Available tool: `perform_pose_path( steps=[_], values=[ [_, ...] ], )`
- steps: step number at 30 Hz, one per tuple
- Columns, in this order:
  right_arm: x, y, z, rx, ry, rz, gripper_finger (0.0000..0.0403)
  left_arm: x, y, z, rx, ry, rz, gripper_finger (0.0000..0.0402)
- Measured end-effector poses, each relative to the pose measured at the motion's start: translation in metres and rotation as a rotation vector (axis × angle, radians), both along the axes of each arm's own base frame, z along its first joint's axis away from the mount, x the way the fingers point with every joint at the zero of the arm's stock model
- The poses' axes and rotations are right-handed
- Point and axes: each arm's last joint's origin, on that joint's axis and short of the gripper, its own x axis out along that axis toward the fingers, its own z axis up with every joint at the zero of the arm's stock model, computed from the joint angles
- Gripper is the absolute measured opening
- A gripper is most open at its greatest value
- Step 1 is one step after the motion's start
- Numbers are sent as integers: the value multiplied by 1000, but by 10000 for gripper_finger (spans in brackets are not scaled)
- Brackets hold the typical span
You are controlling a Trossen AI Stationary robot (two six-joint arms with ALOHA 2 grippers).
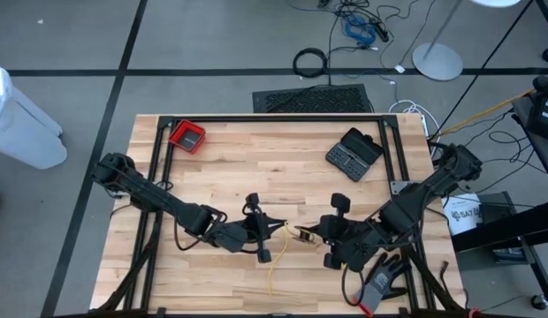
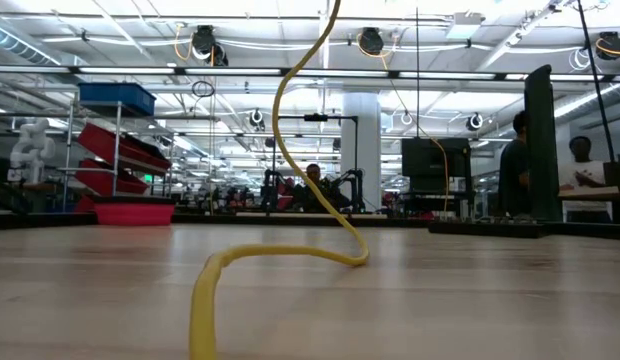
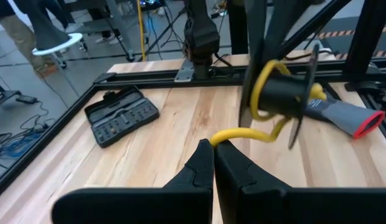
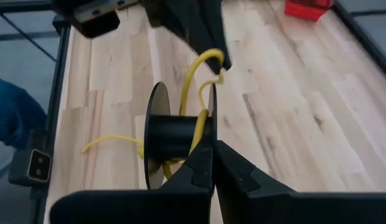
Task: Coil cords
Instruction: Coil the yellow cable wire onto the spool
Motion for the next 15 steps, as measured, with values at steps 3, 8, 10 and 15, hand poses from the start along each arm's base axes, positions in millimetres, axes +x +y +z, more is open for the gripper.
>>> perform_pose_path(
  steps=[3,8,10,15],
  values=[
    [5,-3,-4,14,26,1,0,0,0,0,0,-1,0,2],
    [10,-8,-5,11,41,-1,0,0,-1,0,18,9,-43,2],
    [10,-9,-6,12,43,1,0,0,-1,0,35,14,-51,2],
    [10,-9,-6,6,44,6,0,0,-1,0,50,20,-65,2]
  ],
)
